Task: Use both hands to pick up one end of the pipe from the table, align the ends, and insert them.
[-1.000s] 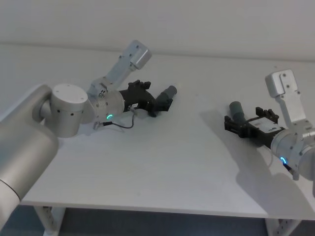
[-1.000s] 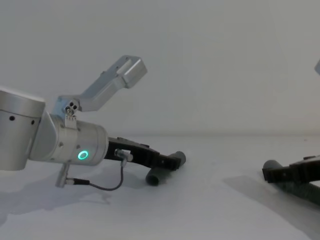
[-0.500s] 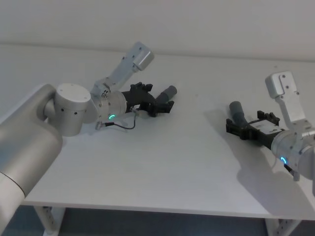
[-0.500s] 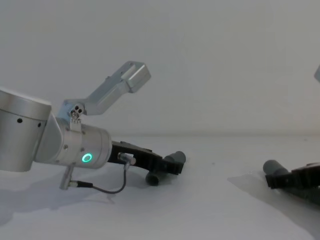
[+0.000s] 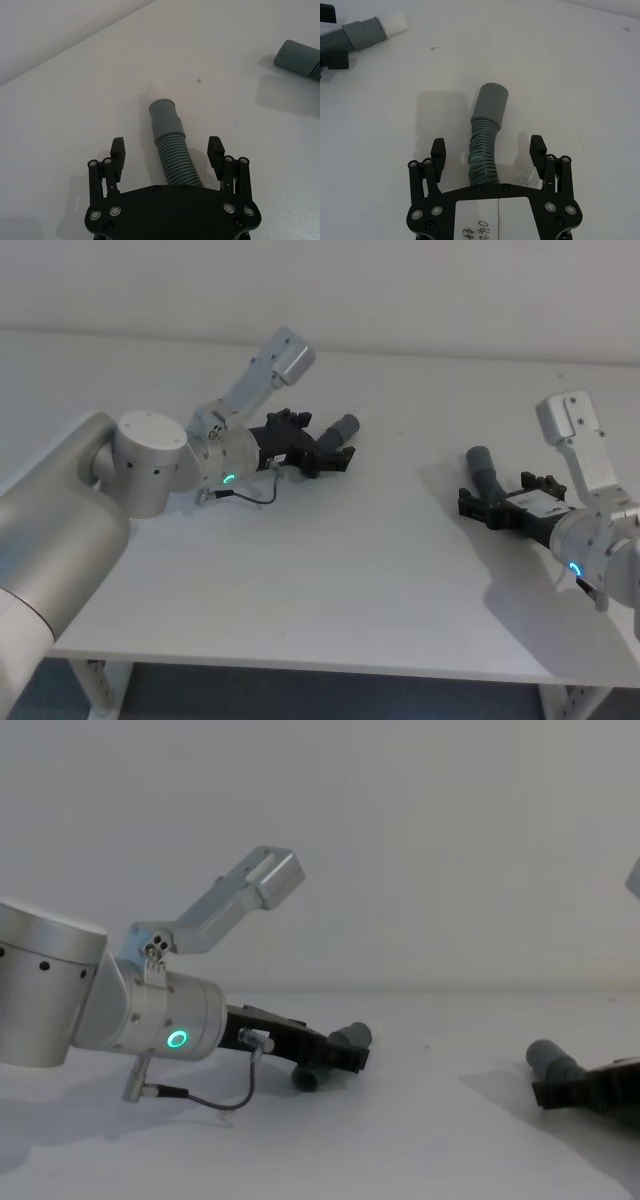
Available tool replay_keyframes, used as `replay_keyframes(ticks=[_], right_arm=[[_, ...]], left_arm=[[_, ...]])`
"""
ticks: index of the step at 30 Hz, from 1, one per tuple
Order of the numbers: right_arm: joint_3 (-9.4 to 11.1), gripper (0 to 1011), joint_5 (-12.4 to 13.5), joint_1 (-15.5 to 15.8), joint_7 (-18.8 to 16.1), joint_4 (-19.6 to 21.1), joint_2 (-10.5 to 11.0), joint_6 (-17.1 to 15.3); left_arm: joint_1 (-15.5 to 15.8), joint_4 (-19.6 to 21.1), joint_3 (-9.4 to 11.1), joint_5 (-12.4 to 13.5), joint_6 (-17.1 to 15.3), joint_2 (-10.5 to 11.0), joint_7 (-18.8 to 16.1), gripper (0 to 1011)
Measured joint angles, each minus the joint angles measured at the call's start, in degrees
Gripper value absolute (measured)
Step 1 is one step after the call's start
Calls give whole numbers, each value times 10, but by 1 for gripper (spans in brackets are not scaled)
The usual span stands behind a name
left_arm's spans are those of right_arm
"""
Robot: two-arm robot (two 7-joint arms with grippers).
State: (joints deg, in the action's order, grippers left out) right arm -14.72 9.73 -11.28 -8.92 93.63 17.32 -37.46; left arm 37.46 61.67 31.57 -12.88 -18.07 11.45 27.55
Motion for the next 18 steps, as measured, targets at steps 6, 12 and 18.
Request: replay_keyframes(ticks=[6,12,18], right_arm=[[1,967,-1,0,-2,-2,-1,0],[1,857,-2,0,-4,-3,-1,-1],[1,675,-2,0,-5,-3,-2,-1]], left_arm=[[0,-1,-1,2,2,-1,0,973],[-1,-1,-1,3,3,-1,0,848],[-1,-2,-1,3,3,-1,0,689]])
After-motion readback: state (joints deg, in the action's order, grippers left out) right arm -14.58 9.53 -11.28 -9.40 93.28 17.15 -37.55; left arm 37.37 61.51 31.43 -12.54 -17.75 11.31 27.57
